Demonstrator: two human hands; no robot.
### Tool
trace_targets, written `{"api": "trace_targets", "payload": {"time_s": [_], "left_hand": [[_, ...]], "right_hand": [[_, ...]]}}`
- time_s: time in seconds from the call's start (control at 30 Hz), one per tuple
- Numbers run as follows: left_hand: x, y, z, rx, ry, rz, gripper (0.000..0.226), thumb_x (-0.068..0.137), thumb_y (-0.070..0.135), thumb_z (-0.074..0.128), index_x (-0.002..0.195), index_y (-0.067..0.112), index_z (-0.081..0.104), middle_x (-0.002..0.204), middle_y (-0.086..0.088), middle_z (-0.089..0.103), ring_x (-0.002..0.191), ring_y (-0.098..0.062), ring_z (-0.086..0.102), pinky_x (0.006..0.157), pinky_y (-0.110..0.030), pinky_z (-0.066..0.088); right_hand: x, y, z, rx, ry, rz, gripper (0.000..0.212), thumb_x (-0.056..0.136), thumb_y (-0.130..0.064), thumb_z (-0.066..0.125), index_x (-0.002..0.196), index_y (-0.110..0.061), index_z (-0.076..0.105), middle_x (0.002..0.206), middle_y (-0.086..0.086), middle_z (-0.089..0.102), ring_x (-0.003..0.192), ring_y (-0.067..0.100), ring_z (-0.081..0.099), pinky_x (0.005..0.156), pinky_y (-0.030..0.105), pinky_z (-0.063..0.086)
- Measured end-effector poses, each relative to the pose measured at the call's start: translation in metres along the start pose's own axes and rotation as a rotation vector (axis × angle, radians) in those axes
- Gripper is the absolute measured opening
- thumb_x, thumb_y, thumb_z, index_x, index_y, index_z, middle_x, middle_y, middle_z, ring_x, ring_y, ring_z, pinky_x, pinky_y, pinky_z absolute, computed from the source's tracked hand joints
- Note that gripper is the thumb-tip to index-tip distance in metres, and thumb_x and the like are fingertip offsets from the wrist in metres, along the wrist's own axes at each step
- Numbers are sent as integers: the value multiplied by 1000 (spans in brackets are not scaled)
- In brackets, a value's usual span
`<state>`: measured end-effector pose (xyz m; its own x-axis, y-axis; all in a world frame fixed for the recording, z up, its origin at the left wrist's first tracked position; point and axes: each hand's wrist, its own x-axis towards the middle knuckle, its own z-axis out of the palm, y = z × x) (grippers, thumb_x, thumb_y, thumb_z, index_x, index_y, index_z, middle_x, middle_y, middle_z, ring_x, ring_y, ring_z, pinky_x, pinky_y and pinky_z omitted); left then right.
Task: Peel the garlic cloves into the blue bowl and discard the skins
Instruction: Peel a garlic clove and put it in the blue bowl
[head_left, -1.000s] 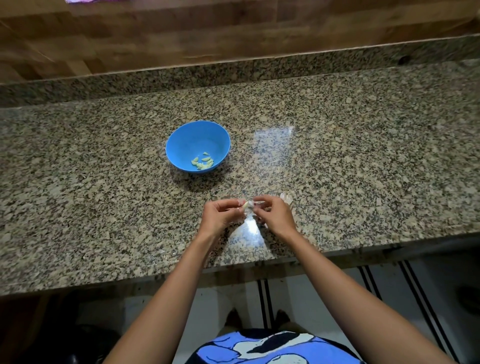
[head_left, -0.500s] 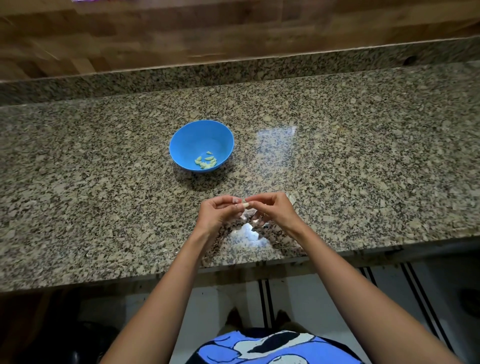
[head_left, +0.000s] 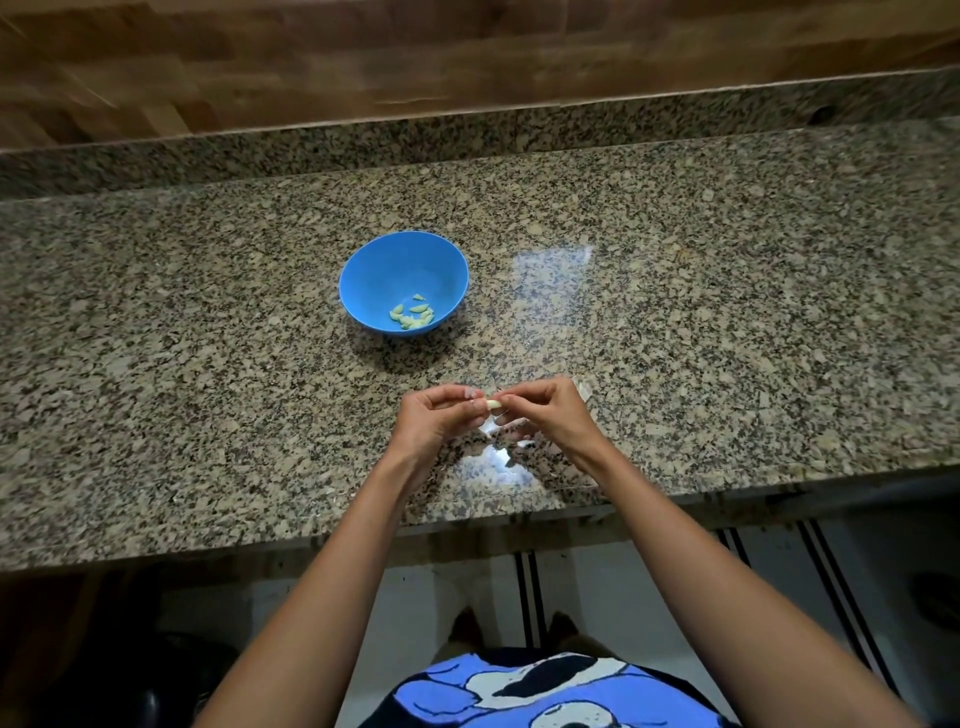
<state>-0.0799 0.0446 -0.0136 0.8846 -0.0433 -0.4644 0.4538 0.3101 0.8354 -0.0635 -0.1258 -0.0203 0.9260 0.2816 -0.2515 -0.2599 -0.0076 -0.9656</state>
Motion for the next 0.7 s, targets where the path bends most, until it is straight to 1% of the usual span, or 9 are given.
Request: {"api": "trace_targets", "payload": {"time_s": [0.07,0.13,0.2,0.27,0.4,0.5,0.6,0.7], "left_hand": [[1,0,0,-27,9,-3,24,64,1,73,87,-4,68,82,-14,71,72,-20,69,65,-22,58],[1,-1,1,-20,19,3,24,65,1,73,87,-4,68,81,-14,71,70,-20,69,66,-23,58],[0,-2,3,-1,32,10,21,68,0,73,88,-4,68,81,-14,71,68,-19,68,64,-22,58],[0,-3,4,14,42,17,16,72,-2,71,88,-3,68,80,-14,71,66,-18,68,62,-21,57],[0,-3,4,12,52,12,15,74,-3,70,89,-3,68,82,-14,72,68,-19,69,63,-21,57],[-1,-2,6,-12,68,4,12,75,-4,69,87,-2,69,81,-14,72,67,-18,69,64,-21,58],[-1,-1,7,-61,69,-8,11,77,-5,67,87,-3,68,82,-14,71,65,-17,69,63,-20,57],[0,-1,7,-188,95,-45,15,78,-4,66,93,-4,66,80,-13,71,66,-17,69,60,-20,57]], "right_hand": [[-1,1,1,-9,5,-6,12,81,-3,67,93,-1,70,80,12,71,67,20,68,54,25,56],[-2,3,3,-47,19,-26,11,80,-4,69,91,-4,70,81,14,71,67,20,68,55,25,56],[-2,5,4,-65,41,-33,11,81,-3,68,92,-3,70,80,15,71,68,22,67,57,25,56],[-1,6,4,-72,54,-29,12,82,-2,66,94,0,70,81,17,70,70,25,68,62,28,57],[0,7,4,-59,66,-16,14,81,0,66,95,3,69,83,18,70,73,27,68,68,31,58],[-1,6,5,-20,81,-14,12,81,4,64,92,2,69,80,16,70,69,23,67,66,27,57],[-2,3,6,55,115,-3,12,83,6,60,83,-2,69,72,11,68,61,18,65,62,24,57],[-3,1,5,143,107,28,12,87,2,56,86,-2,68,74,10,69,60,17,65,61,25,57]]}}
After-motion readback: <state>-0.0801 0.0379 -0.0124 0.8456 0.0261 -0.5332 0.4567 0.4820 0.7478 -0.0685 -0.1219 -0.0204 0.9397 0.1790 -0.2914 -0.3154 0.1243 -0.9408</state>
